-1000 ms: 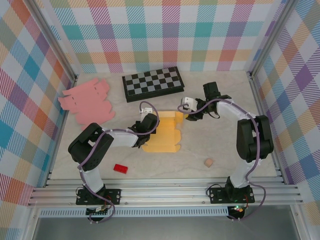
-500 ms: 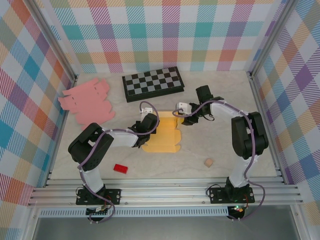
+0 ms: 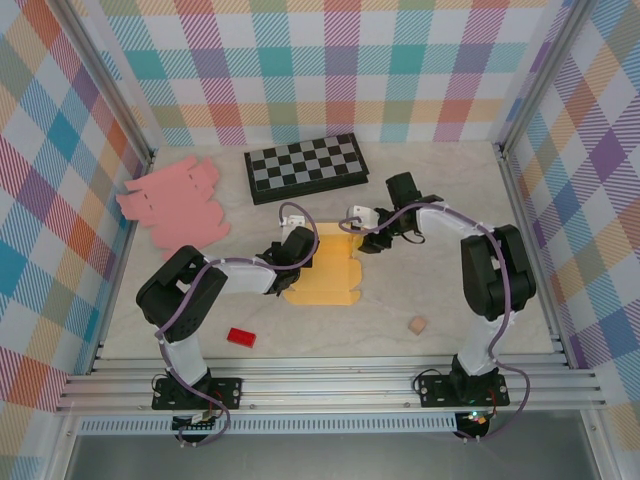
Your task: Fold the paper box
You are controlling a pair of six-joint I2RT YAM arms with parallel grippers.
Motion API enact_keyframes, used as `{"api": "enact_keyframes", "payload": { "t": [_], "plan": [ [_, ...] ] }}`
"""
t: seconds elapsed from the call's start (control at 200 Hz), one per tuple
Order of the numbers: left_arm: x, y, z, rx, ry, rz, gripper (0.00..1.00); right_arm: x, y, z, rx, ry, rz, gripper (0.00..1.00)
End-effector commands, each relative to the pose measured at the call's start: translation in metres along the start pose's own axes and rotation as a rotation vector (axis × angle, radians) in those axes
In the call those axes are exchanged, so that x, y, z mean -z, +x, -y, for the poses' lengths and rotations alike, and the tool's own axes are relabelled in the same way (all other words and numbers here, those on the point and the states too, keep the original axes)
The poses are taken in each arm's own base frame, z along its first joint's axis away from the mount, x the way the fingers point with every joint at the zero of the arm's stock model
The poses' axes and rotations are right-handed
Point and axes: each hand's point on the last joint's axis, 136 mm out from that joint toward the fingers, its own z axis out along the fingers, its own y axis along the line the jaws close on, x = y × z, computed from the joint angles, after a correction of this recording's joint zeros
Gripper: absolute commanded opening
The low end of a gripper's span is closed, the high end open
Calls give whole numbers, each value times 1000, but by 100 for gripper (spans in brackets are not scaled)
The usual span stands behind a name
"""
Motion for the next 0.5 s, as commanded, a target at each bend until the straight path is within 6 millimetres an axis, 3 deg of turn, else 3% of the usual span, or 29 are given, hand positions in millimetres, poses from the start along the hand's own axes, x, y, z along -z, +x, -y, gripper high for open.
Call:
{"api": "enact_keyframes", "payload": {
  "t": [0.0, 0.23, 0.495],
  "plan": [
    [2, 3, -1, -9, -28, -21, 5, 11, -13, -8, -62, 2, 30, 48],
    [3, 3, -3, 5, -42, -26, 5, 16, -18, -18, -135, -11, 38, 47],
    [2, 3, -1, -4, -33, -33, 5, 11, 6, -38, -61, -65, -29, 48]
  ]
}}
